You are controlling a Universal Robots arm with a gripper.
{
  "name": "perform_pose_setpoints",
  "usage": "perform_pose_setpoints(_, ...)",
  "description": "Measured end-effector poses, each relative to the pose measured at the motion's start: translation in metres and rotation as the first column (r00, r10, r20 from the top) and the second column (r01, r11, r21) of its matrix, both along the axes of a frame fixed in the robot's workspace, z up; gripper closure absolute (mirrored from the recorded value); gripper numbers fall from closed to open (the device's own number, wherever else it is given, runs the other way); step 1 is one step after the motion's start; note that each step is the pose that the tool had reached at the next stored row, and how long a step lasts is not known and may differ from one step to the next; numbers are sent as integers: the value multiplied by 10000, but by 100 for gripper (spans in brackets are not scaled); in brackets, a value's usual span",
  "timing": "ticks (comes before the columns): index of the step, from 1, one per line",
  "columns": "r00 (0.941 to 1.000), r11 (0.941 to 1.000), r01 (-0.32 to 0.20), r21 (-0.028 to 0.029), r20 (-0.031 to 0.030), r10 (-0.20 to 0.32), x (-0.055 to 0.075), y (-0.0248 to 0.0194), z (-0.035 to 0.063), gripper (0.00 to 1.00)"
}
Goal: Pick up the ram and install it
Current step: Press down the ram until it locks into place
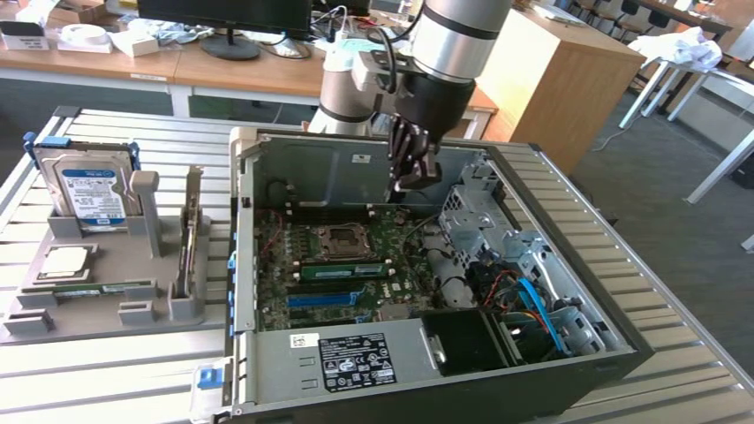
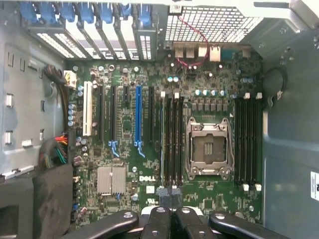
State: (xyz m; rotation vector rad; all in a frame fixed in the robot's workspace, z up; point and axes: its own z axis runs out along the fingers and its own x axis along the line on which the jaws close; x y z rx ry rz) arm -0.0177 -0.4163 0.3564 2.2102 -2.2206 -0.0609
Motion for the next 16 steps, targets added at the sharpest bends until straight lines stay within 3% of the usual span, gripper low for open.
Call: perform_pose_setpoints(16,10000,10000,2,-1,0,-2,188,0,0,90)
